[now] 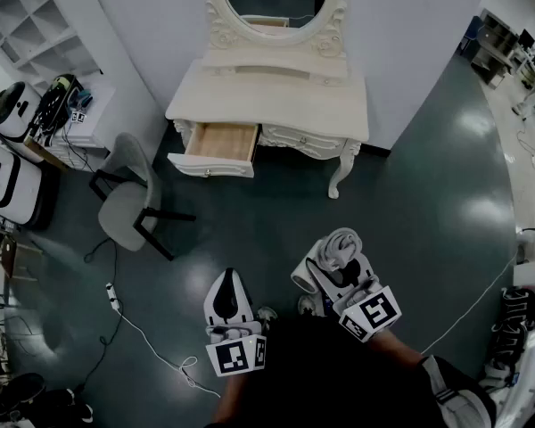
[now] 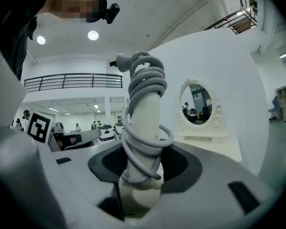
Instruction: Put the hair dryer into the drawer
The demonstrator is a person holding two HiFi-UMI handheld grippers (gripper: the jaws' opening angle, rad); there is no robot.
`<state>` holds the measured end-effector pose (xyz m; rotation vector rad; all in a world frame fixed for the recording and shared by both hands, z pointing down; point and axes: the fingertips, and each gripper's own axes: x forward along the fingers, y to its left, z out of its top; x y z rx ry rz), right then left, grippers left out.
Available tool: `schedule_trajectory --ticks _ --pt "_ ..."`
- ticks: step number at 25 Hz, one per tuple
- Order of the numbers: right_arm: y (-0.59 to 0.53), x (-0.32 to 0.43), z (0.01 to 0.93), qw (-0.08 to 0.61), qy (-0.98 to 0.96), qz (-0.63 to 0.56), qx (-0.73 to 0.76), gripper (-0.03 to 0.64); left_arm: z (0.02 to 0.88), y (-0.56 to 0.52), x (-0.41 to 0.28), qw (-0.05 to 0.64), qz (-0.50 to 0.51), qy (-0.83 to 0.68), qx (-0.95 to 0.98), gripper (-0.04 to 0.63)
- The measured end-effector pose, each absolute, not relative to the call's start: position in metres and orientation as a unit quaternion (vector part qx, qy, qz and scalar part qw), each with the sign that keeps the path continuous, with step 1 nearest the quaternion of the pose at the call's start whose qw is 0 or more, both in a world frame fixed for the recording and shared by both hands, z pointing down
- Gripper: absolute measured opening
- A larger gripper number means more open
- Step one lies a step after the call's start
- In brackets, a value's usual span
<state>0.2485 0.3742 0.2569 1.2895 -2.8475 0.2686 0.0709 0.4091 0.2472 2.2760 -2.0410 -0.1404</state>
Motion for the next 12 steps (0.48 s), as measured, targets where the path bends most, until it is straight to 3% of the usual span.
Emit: schedule_trajectory --ticks 12 --pt "0.3812 0.2418 0.2541 0.002 -0.907 0.087 0.411 0.201 0.2482 0.4159 0.0639 0.046 -0.048 -0.665 0.744 0.025"
